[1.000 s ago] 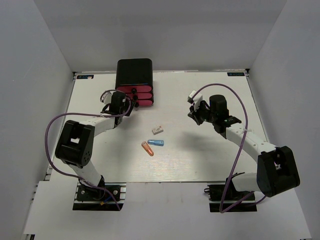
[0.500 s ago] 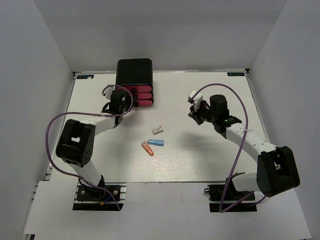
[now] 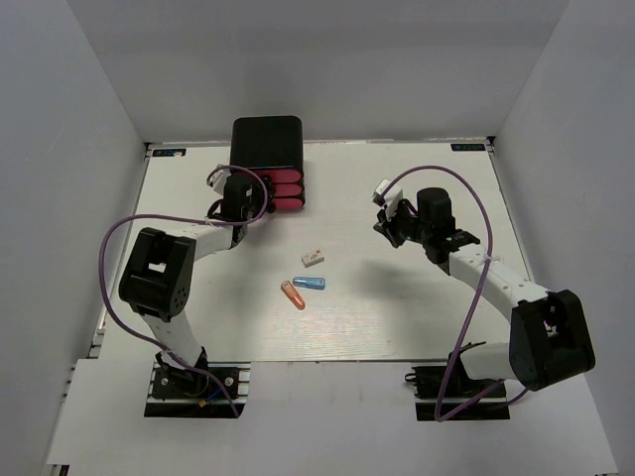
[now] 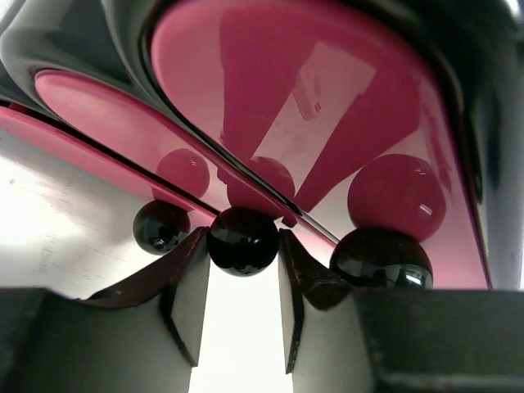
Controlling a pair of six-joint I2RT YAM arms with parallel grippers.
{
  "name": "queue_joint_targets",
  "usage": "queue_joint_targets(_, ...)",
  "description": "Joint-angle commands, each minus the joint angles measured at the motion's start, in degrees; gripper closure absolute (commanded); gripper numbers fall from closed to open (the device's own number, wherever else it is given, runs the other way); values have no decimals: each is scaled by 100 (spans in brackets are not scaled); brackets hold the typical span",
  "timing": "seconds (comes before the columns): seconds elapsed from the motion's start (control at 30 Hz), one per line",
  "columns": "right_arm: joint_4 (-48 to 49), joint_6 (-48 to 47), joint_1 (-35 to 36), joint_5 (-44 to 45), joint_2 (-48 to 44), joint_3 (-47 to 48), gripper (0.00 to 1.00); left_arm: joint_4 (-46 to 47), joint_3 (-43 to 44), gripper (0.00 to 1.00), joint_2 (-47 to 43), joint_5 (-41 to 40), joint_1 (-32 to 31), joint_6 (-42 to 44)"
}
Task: Sort the stationery into containers
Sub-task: Open the drawer in the storage box, then pick up the stationery from the center of the board.
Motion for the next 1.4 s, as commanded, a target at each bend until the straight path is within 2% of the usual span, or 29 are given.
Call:
queue_joint_targets(0.0, 135, -58, -32, -151, -132, -69, 100, -5, 158, 60, -68, -58, 21, 113)
queue_joint_targets(0.17, 118, -67, -31, -204, -124, -52, 98, 56, -44, 72, -121, -58, 21, 60)
queue_joint_targets(0.23, 100, -93, -14, -221, -132, -43, 98, 56, -228, 74, -278, -58, 21, 60)
queue_joint_targets(0.3, 74, -145, -49, -274, -141, -34, 94, 109, -438, 75, -419, -58, 21, 60)
queue_joint_targets(0.33, 56, -198, -23, -309, -133, -26, 90, 109, -527, 75, -602, -58, 21, 112)
queue_joint_targets(0.37, 12, -338, -23, -509, -132, -17, 72, 109, -623, 75, -709, -6, 21, 113)
queue_joint_targets(0.43, -216, -716, -23, -861, -115, 1, 55, 109, -931, 75, -928, -5, 21, 192)
queue_joint_targets(0.5, -591, -1066, -14, -1282, -141, 9, 46, 48, -1176, 75, -1254, -5, -32, 358)
queue_joint_targets(0.57, -734, -1698, -14, -1740, -141, 10, 42, 48, -1336, 74, -1412, -5, -32, 359)
queue_joint_targets(0.63, -1112, -2060, 12, -2303, -132, 9, 39, -5, -1451, 63, -1544, 56, -32, 420)
queue_joint_targets(0.67, -1304, -2732, 21, -2452, -89, 18, 39, -5, -1503, 58, -1545, 56, -32, 420)
queue_joint_targets(0.7, -1437, -2913, 30, -2863, -36, 53, 37, -57, -1503, 52, -1545, 108, -32, 490)
queue_joint_targets(0.73, -1725, -3097, 30, -2963, -1, 97, 37, -136, -1503, 39, -1606, 109, -32, 491)
queue_joint_targets(0.77, -1824, -3560, 47, -3042, 182, 228, 37, -137, -1442, 36, -1606, 109, -32, 543)
queue_joint_targets(0.83, -2200, -3853, 65, -3349, 324, 369, 36, -277, -1442, 31, -1606, 179, -32, 631)
queue_joint_targets(0.9, -2395, -4415, 144, -3420, 718, 712, 36, -356, -1380, 31, -1720, 293, -32, 684)
queue_joint_targets(1.1, -2607, -4830, 513, -3087, 1842, 1634, 36, -707, -1626, 29, -2308, 477, -85, 1149)
queue_joint_targets(1.23, -2765, -4901, 811, -2841, 2432, 2180, 36, -1270, -1889, 29, -3151, 671, -138, 1474)
queue_joint_targets(1.37, -2844, -4910, 979, -2551, 3056, 2689, 36, -1892, -2487, 29, -4581, 671, -138, 1650)
